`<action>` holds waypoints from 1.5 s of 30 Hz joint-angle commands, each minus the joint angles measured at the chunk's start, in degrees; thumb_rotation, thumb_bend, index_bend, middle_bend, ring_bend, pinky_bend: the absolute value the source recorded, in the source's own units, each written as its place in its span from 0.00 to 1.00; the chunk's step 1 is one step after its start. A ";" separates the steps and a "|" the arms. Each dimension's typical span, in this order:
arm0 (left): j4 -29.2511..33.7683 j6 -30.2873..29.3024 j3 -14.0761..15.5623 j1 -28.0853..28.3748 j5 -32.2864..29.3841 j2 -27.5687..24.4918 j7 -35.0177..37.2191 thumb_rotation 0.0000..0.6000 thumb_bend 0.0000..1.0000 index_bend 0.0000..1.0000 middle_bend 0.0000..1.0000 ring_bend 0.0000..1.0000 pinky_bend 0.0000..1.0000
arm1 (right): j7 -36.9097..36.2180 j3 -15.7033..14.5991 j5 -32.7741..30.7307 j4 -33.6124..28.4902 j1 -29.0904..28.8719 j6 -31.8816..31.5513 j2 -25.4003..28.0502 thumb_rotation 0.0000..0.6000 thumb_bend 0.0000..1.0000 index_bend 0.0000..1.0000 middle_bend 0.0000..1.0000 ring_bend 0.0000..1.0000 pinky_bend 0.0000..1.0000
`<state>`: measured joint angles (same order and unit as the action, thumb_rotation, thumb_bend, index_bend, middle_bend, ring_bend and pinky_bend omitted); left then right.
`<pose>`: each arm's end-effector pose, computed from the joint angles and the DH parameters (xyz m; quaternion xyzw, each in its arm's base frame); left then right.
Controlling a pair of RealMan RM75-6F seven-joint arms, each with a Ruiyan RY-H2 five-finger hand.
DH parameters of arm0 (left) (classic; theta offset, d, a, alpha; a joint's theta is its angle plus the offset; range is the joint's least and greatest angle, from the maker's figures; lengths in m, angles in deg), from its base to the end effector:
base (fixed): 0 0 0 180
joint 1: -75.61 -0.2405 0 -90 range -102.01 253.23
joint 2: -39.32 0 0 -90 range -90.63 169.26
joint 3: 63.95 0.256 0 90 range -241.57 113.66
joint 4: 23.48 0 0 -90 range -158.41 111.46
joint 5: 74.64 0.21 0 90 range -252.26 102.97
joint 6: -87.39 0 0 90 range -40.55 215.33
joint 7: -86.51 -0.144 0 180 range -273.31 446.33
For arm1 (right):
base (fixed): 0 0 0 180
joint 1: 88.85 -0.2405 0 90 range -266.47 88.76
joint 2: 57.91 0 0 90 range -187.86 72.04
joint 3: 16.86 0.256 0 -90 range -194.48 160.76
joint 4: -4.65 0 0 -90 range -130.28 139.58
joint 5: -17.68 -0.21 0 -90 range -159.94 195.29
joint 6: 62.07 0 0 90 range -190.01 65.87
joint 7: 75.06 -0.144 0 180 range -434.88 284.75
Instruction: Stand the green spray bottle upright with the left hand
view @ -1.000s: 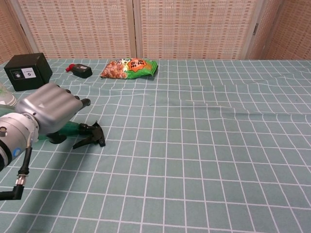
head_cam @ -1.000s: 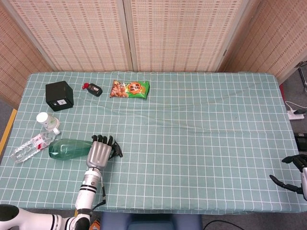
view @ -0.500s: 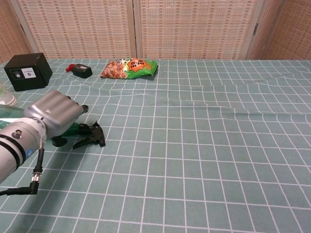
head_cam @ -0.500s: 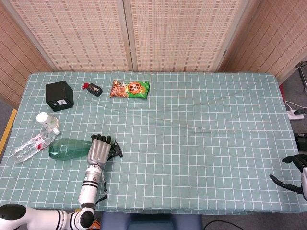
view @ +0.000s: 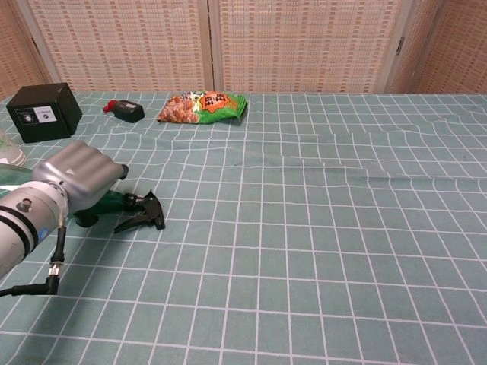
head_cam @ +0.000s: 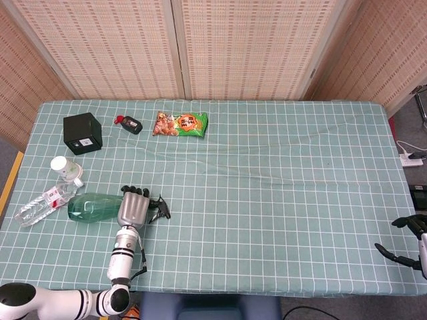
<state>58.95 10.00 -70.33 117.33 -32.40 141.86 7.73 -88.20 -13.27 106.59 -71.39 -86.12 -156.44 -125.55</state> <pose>-0.1710 0.3119 -0.0530 -0.7591 -0.1669 -0.0766 0.6245 -0.3603 -0.1383 0.1878 0.5524 -0.3602 0.4146 0.6271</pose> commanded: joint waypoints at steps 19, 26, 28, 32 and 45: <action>-2.09 0.47 1.01 -0.54 -0.99 -0.10 0.51 1.00 0.28 0.47 0.50 0.43 0.34 | -0.23 0.08 0.08 0.37 0.04 -0.33 -0.27 1.00 0.00 0.47 0.48 0.33 0.29; -0.61 -0.57 0.78 -0.26 2.12 -0.73 2.31 1.00 0.28 0.52 0.55 0.48 0.37 | -0.24 0.08 0.08 0.38 0.05 -0.34 -0.27 1.00 0.00 0.47 0.48 0.33 0.29; 0.50 -1.02 0.21 -0.10 3.38 -1.09 3.49 1.00 0.28 0.54 0.57 0.49 0.39 | -0.26 0.08 0.07 0.36 0.04 -0.33 -0.25 1.00 0.00 0.47 0.48 0.34 0.29; 4.45 -2.76 -1.23 0.96 8.68 -3.34 5.96 1.00 0.29 0.58 0.61 0.52 0.42 | -0.44 0.07 0.05 0.44 0.05 -0.31 -0.23 1.00 0.00 0.47 0.48 0.33 0.29; 19.84 -9.74 -12.06 -0.14 15.80 -13.61 19.53 1.00 0.38 0.65 0.69 0.58 0.47 | -0.70 0.12 0.06 0.65 0.14 -0.58 -0.38 1.00 0.00 0.47 0.48 0.33 0.29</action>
<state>74.16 2.23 -78.11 118.42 -16.93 130.58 20.35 -88.90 -13.14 106.66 -70.74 -85.98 -157.02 -125.93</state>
